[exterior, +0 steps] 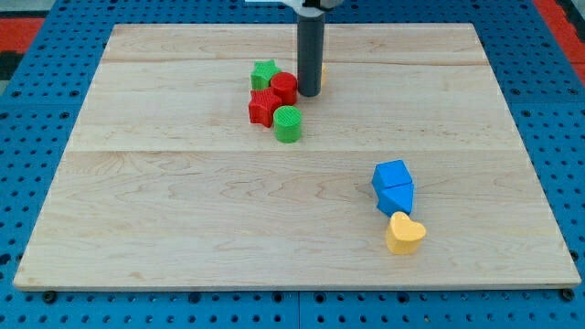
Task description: Push yellow hexagon towards the top left
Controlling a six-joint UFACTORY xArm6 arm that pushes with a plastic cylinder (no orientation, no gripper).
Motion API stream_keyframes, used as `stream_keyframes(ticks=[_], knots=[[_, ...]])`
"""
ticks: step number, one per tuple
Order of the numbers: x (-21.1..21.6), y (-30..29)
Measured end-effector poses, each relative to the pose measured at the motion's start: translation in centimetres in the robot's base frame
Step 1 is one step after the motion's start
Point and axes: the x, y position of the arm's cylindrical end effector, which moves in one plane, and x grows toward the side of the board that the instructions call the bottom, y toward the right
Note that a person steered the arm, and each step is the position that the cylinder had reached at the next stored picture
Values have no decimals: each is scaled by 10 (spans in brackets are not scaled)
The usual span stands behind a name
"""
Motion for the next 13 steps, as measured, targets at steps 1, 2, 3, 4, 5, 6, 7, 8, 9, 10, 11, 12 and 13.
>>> stream_keyframes(ticks=[1,2,3,4,5,6,7,8,9,10,11,12,13], knots=[[-4,35],[-38,32],[-45,-49],[-45,7],[-45,-16],[-45,-77],[-51,-138],[-51,-135],[-51,-174],[-41,-190],[-40,-192],[-18,-208],[-10,-218]])
